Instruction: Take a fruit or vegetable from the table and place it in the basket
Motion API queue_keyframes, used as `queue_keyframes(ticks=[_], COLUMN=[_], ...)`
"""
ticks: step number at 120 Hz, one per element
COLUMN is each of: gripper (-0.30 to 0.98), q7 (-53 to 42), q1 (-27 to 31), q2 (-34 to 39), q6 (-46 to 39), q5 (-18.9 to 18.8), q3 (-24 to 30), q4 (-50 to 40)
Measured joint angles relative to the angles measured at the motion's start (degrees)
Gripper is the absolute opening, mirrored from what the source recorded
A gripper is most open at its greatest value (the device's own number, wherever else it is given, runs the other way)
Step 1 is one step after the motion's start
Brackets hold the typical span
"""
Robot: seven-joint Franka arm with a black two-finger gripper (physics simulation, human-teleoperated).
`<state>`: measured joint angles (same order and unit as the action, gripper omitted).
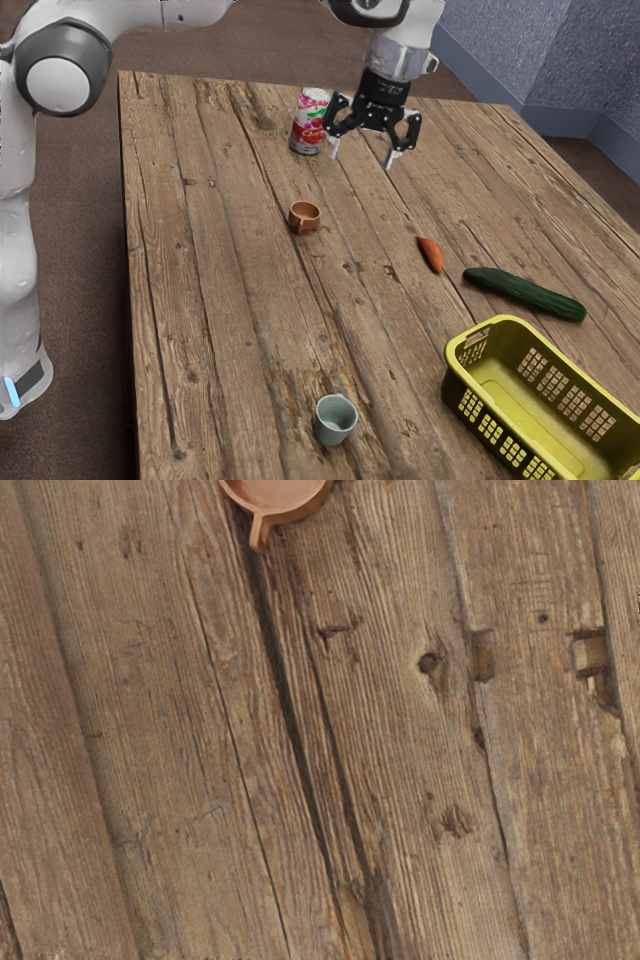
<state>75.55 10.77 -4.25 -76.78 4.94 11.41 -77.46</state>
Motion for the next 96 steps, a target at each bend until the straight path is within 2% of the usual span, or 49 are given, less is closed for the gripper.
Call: queue_keyframes(ticks=[16, 35, 46, 50, 57, 67, 96], gripper=[0.69, 0.69, 0.69, 0.69, 0.69, 0.69, 0.69], q7=[12.2, 23.6, 29.1, 30.9, 33.8, 36.9, 35.0], q1=[-0.2, 0.1, -0.2, -1.2, -3.4, -2.0, 0.6], q2=[-0.6, 4.2, 4.4, 1.2, -9.1, -19.5, -23.3], q6=[-3.3, -3.6, -2.9, -2.9, -3.4, -5.8, -11.6], q5=[0.2, 4.6, 7.3, 7.9, 8.5, 9.0, 6.7], q3=[0.1, -0.1, 0.2, 0.2, 0.1, 0.1, -0.6], q4=[0.0, -0.5, -0.3, 2.1, 10.5, 16.2, 13.7])
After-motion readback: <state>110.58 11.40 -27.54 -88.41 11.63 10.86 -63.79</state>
